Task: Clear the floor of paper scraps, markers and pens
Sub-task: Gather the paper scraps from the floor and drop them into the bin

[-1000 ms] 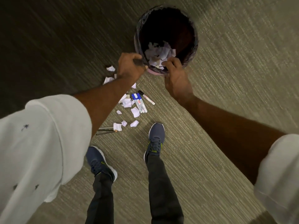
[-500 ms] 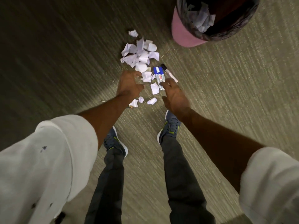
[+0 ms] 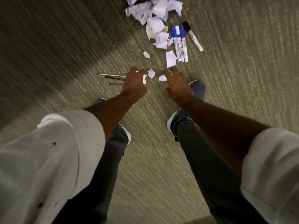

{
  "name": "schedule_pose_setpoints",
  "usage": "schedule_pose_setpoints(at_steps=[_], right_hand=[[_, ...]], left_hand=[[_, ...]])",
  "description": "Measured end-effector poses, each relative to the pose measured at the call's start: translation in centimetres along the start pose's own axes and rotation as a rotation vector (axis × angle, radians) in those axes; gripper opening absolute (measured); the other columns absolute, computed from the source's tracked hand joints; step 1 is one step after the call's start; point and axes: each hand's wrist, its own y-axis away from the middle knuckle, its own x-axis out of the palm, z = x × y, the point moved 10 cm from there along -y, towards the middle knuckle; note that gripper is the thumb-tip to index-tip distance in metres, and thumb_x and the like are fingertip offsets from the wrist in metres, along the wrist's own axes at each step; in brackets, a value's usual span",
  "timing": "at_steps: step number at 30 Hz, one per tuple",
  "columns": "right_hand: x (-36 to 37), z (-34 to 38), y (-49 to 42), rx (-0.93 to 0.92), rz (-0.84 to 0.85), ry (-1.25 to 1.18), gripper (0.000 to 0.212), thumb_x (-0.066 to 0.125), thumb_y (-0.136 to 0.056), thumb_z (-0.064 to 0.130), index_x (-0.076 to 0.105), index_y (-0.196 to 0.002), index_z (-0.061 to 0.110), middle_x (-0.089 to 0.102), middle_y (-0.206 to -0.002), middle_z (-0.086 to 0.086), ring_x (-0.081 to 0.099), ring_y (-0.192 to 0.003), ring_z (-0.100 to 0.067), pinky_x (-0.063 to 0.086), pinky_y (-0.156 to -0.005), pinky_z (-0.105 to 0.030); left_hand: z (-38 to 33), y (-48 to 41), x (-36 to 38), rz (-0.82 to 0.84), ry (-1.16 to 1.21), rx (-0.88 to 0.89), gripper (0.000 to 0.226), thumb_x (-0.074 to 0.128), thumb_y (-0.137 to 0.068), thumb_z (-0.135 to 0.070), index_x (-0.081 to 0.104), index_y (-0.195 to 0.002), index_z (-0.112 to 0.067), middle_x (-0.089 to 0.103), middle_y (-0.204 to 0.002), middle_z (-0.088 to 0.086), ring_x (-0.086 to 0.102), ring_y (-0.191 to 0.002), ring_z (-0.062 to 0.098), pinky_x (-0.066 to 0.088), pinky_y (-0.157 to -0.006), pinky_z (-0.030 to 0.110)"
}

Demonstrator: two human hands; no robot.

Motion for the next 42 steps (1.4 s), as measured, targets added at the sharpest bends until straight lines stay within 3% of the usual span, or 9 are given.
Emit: schedule_pose_setpoints(at_steps=[5,8,18,24,28,30,32,36,42], right_hand=[[2.9,-0.1,-3.1,-0.095,-0.039,0.080,0.061,0.047,-0.094,0.001,0.033,-0.153,0.012,0.027,-0.158,-0.019,0.039,-0.137,-0.040,0.037,-0.114,-0.044],[4.0,-0.5,-4.6,-0.150,-0.079,0.173,0.051,0.045,-0.097,0.007,0.040,-0.148,0.014,0.034,-0.154,-0.016,0.038,-0.138,-0.037,0.044,-0.108,-0.047],[3.4,-3.0,-6.4,-0.196,-0.133,0.218,0.023,0.055,-0.097,0.017,0.056,-0.118,0.009,0.050,-0.125,-0.015,0.057,-0.109,-0.037,0.052,-0.081,-0.047],[-0.6,-2.6,-7.3,-0.133,-0.287,0.094,0.035,0.067,-0.091,0.009,0.060,-0.125,0.014,0.028,-0.161,-0.011,0.067,-0.104,-0.037,0.060,-0.080,-0.043],[-0.4,-4.3,-9.3,-0.017,-0.229,0.024,0.036,0.060,-0.096,0.010,0.058,-0.132,0.014,0.021,-0.164,-0.007,0.065,-0.115,-0.033,0.057,-0.091,-0.045],[-0.3,-4.5,-9.6,-0.039,-0.245,0.040,0.034,0.059,-0.097,0.015,0.059,-0.131,0.011,0.025,-0.163,-0.007,0.064,-0.115,-0.030,0.054,-0.097,-0.034],[-0.5,-4.5,-9.4,-0.103,-0.264,0.001,0.038,0.061,-0.096,0.017,0.056,-0.133,0.006,0.039,-0.155,-0.009,0.063,-0.117,-0.028,0.042,-0.093,-0.012],[-0.3,-4.3,-9.6,-0.150,-0.267,0.093,0.028,0.061,-0.095,0.010,0.063,-0.124,0.008,0.050,-0.138,-0.011,0.064,-0.109,-0.030,0.054,-0.096,-0.040],[-3.1,-3.7,-6.6,-0.106,-0.286,0.051,0.020,0.059,-0.095,0.007,0.066,-0.114,0.007,0.057,-0.124,-0.010,0.066,-0.096,-0.030,0.057,-0.086,-0.041]], left_hand=[[-0.5,-2.8,4.0,0.078,-0.401,0.181,0.079,0.059,-0.089,0.005,0.027,-0.153,-0.030,0.004,-0.165,0.007,0.016,-0.151,0.038,0.047,-0.106,0.053],[-0.8,-4.6,5.8,0.074,-0.629,0.286,0.072,0.037,-0.099,0.001,0.013,-0.157,-0.034,-0.008,-0.167,0.007,0.010,-0.151,0.046,0.048,-0.097,0.062],[-1.8,-7.6,5.4,0.019,-0.598,0.453,0.032,0.043,-0.099,-0.003,0.055,-0.128,-0.006,0.035,-0.147,0.012,0.049,-0.124,0.039,0.052,-0.091,0.051],[-1.8,-8.7,1.5,-0.062,-0.346,0.315,0.031,0.043,-0.100,-0.014,0.048,-0.131,-0.017,0.058,-0.122,0.012,0.063,-0.098,0.033,0.052,-0.085,0.043],[-2.0,-10.8,0.4,-0.095,-0.312,0.290,0.049,0.050,-0.096,0.000,0.048,-0.141,-0.017,0.042,-0.149,0.007,0.064,-0.103,0.032,0.051,-0.095,0.042],[-2.0,-11.2,0.5,-0.122,-0.342,0.301,0.035,0.049,-0.094,0.002,0.063,-0.124,-0.010,0.032,-0.155,0.007,0.062,-0.110,0.038,0.052,-0.096,0.049],[-1.8,-11.3,0.7,-0.161,-0.317,0.295,0.030,0.045,-0.095,0.000,0.067,-0.115,-0.008,0.043,-0.143,0.013,0.061,-0.108,0.042,0.053,-0.089,0.047],[-1.3,-10.7,0.2,-0.206,-0.249,0.269,0.027,0.052,-0.094,-0.004,0.069,-0.114,-0.011,0.053,-0.128,0.016,0.060,-0.108,0.039,0.052,-0.093,0.043],[-2.8,-7.3,-2.7,-0.253,-0.144,0.236,0.022,0.058,-0.095,-0.007,0.073,-0.109,-0.013,0.057,-0.123,0.015,0.062,-0.107,0.032,0.050,-0.092,0.038]])
